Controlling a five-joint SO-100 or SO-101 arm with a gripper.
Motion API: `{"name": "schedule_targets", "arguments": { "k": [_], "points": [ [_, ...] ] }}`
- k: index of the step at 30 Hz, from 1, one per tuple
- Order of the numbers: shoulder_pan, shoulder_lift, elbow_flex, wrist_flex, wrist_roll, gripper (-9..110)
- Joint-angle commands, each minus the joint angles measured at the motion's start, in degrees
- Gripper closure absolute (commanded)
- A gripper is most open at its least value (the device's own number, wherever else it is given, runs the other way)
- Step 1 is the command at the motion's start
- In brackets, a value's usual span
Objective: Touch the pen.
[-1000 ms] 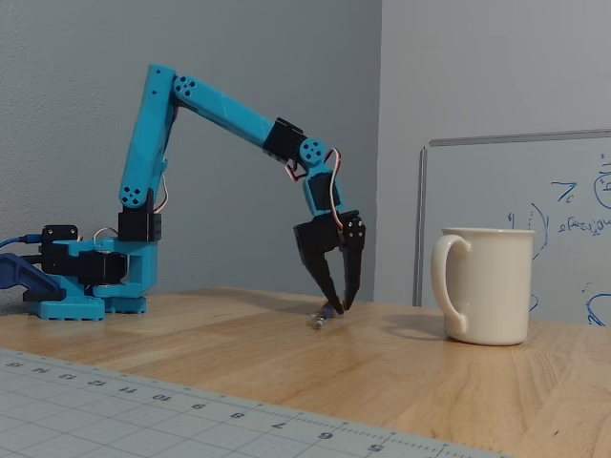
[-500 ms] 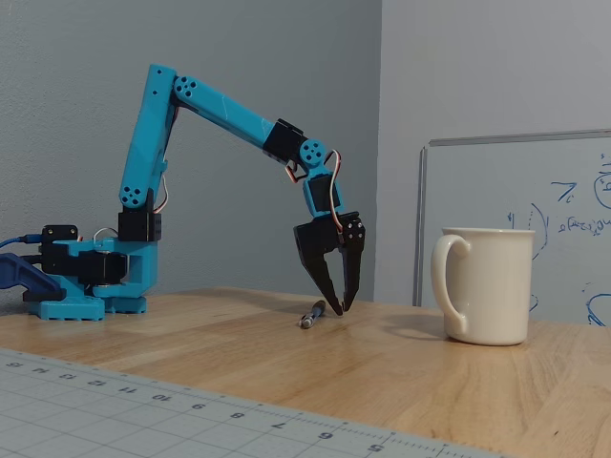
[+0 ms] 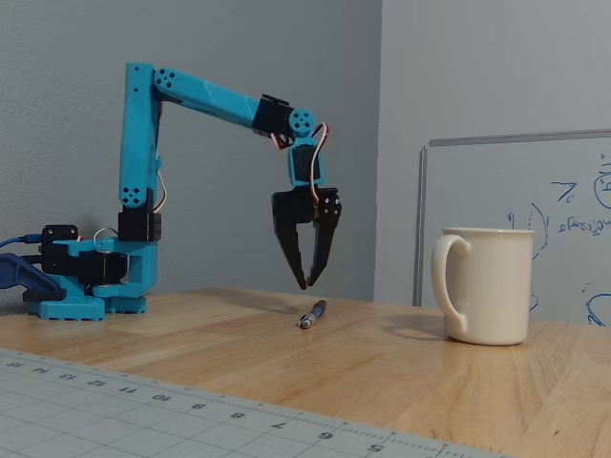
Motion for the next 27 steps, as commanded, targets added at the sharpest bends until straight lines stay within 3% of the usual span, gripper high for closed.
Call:
{"name": "schedule_targets", "arguments": {
  "k": [1, 27],
  "points": [
    [0.2, 4.9, -4.4, 0.6, -0.1, 101],
    [0.1, -6.4, -7.3, -4.0, -0.1, 101]
  ]
}}
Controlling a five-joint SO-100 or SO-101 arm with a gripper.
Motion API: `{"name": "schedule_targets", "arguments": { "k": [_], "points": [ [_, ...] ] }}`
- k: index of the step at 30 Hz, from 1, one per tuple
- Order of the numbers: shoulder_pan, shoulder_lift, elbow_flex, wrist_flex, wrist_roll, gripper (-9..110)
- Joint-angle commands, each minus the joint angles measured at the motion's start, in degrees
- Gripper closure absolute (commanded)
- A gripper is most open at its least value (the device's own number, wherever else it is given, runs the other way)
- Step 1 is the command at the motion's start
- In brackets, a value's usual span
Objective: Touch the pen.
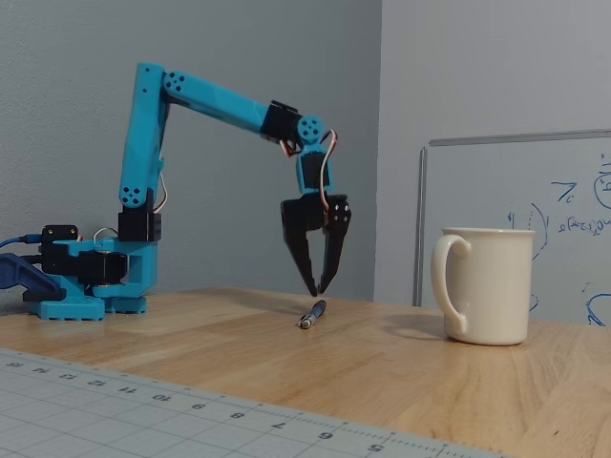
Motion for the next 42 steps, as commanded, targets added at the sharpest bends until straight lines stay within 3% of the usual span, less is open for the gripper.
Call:
{"name": "schedule_targets", "arguments": {
  "k": [1, 42],
  "points": [
    [0.1, -0.1, -4.1, -0.9, -0.1, 101],
    [0.2, -1.0, -7.1, -1.1, -0.9, 101]
  ]
}}
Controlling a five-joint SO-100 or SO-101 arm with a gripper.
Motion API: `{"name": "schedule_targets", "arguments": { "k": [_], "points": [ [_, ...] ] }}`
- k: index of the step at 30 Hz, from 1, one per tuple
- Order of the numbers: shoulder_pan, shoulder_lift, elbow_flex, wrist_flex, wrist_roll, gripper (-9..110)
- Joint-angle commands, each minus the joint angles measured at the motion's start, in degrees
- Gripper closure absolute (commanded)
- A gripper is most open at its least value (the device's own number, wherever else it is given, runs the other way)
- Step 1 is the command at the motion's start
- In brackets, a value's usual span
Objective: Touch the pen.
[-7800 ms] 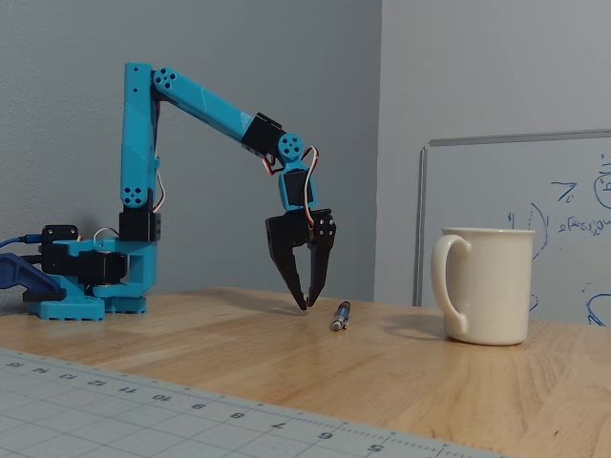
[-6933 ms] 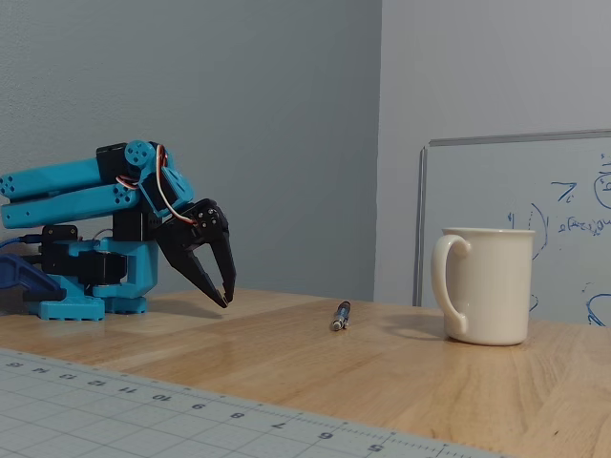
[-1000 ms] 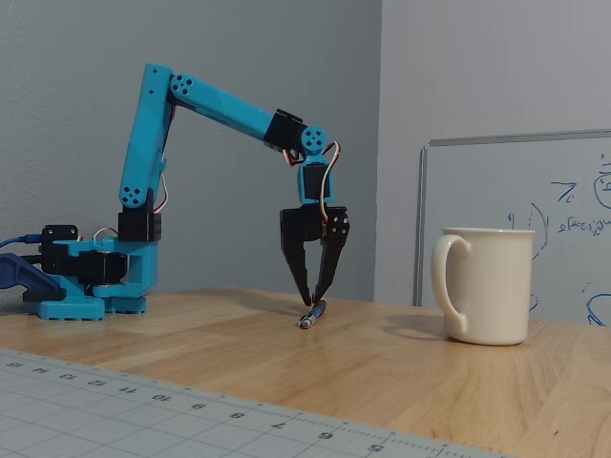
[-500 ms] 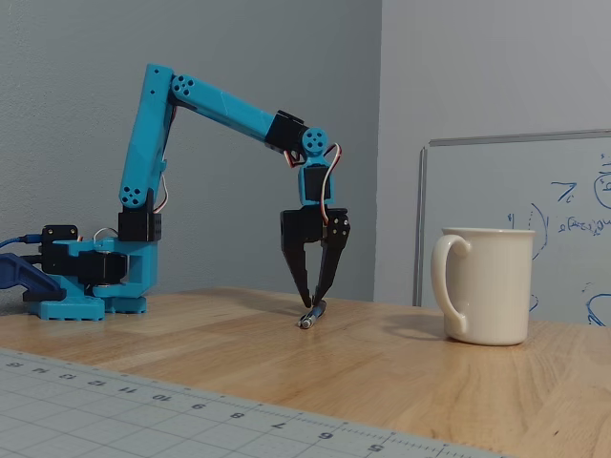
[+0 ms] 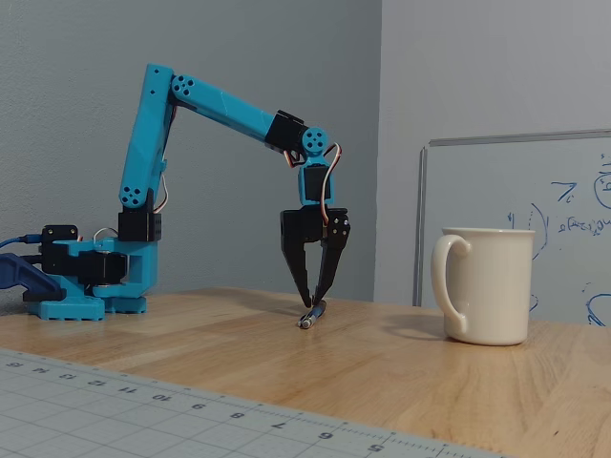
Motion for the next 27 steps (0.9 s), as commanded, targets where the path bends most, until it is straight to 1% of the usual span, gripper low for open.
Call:
{"name": "schedule_targets", "arguments": {
  "k": [1, 27],
  "points": [
    [0.2, 1.1, -6.1, -1.1, -0.5, 101],
    [0.3, -1.2, -5.5, -1.1, 0.2, 101]
  ]
}}
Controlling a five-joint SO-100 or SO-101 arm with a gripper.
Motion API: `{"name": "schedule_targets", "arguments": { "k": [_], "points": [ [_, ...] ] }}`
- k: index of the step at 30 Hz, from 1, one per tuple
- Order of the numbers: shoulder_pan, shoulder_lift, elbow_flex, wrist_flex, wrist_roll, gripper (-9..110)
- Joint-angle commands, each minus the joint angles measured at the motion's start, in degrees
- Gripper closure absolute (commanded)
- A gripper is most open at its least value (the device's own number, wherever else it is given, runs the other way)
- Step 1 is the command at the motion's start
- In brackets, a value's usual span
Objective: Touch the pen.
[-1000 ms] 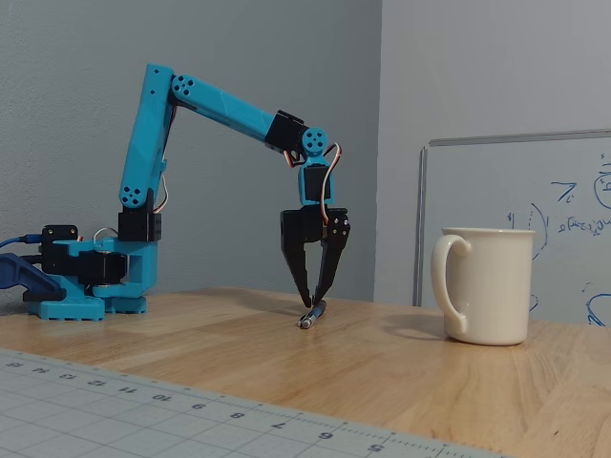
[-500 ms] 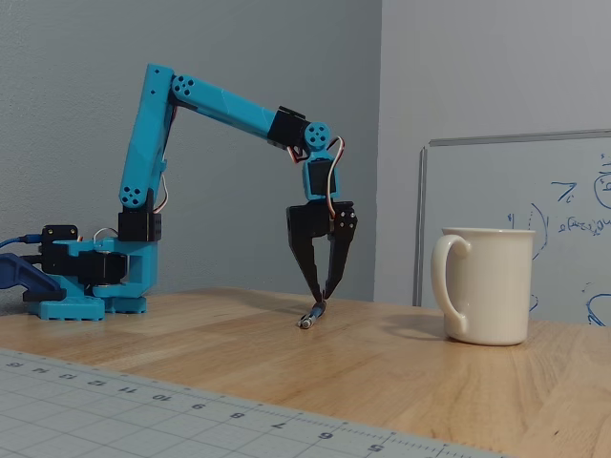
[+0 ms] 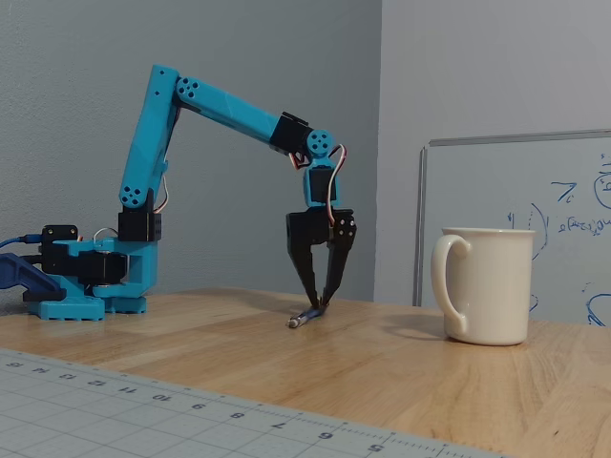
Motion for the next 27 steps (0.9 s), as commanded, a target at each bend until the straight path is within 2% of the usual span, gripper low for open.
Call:
{"name": "schedule_targets", "arguments": {
  "k": [1, 27],
  "points": [
    [0.3, 1.1, -3.9, -0.5, 0.2, 101],
    [0.3, 1.7, -4.4, -0.4, -0.5, 101]
  ]
}}
